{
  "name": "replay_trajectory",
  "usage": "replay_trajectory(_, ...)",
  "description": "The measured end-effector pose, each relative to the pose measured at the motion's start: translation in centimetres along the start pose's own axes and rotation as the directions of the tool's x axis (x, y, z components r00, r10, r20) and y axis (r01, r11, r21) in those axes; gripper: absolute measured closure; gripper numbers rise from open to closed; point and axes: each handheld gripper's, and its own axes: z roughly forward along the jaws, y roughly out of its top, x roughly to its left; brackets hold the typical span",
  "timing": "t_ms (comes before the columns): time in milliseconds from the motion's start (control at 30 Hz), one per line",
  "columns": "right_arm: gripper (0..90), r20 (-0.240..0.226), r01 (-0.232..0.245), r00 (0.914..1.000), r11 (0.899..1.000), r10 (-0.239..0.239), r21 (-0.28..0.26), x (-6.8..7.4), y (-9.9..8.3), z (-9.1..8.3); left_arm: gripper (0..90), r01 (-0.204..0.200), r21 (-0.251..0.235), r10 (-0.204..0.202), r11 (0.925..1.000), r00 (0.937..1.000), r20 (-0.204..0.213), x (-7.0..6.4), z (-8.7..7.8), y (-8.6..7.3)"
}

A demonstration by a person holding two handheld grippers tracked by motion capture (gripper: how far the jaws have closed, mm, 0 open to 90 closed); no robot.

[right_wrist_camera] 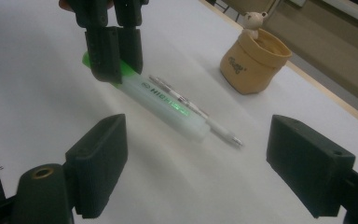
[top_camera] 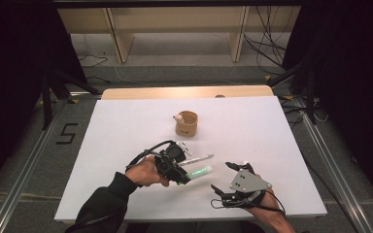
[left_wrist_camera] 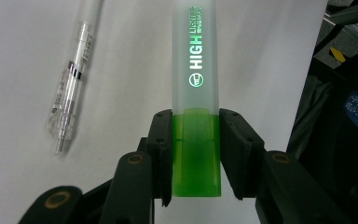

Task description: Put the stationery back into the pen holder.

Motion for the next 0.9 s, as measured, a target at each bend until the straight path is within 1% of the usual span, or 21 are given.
replay_trajectory(133,21.3,-0.009,0.034,0.9994,0.999,-0.034,0.004,0.5,0.5,0.4,66.3,-0.003,0.003,0.003,1.0000,1.0000,0.005,-0.1,-0.2,-0.1)
replay_trajectory(167,21.3,-0.010,0.050,0.9987,0.999,-0.050,0.008,0.6,0.6,0.5,66.3,-0.008,0.008,0.008,0.9999,1.0000,0.006,-0.2,-0.3,-0.1)
replay_trajectory(267,21.4,-0.007,0.085,0.9964,0.996,-0.084,0.015,1.0,1.0,1.0,66.3,-0.002,0.006,0.002,1.0000,1.0000,0.004,-0.3,-0.5,-0.1)
replay_trajectory(300,21.5,-0.002,0.103,0.9947,0.995,-0.103,0.014,1.2,1.1,1.2,66.3,-0.002,0.009,0.002,1.0000,1.0000,0.002,-0.2,-0.6,-0.1)
replay_trajectory(400,21.5,0.014,0.175,0.9845,0.984,-0.175,0.027,1.8,1.4,1.6,66.3,0.004,0.017,-0.004,0.9998,1.0000,0.000,-0.3,-0.5,0.0)
replay_trajectory(467,21.4,0.015,0.202,0.9793,0.979,-0.202,0.031,2.1,1.5,1.9,66.3,0.002,0.020,-0.002,0.9998,1.0000,0.001,-0.3,-0.4,0.0)
replay_trajectory(500,21.4,0.018,0.218,0.9757,0.975,-0.218,0.035,2.3,1.6,2.0,66.3,0.003,0.025,-0.003,0.9997,1.0000,0.004,-0.3,-0.4,0.0)
replay_trajectory(533,21.5,0.028,0.248,0.9682,0.968,-0.249,0.034,2.4,1.6,2.1,66.3,0.003,0.028,-0.003,0.9996,1.0000,0.005,-0.4,-0.3,0.1)
replay_trajectory(700,22.1,0.037,0.313,0.9484,0.948,-0.315,0.059,3.2,1.5,2.8,66.3,-0.005,0.050,0.004,0.9988,0.9999,0.014,-0.5,-0.1,0.2)
replay_trajectory(733,22.4,0.046,0.332,0.9409,0.941,-0.336,0.063,3.4,1.6,2.9,66.3,-0.003,0.050,0.002,0.9988,0.9999,0.013,-0.6,-0.1,0.2)
replay_trajectory(800,23.5,0.043,0.357,0.9319,0.932,-0.360,0.069,3.7,1.6,3.0,66.3,0.001,0.053,-0.002,0.9986,0.9999,0.016,-0.6,-0.2,0.3)
replay_trajectory(900,24.9,0.060,0.401,0.9117,0.912,-0.407,0.087,4.3,1.6,3.4,66.3,0.001,0.049,-0.002,0.9988,0.9997,0.023,-0.8,-0.3,0.4)
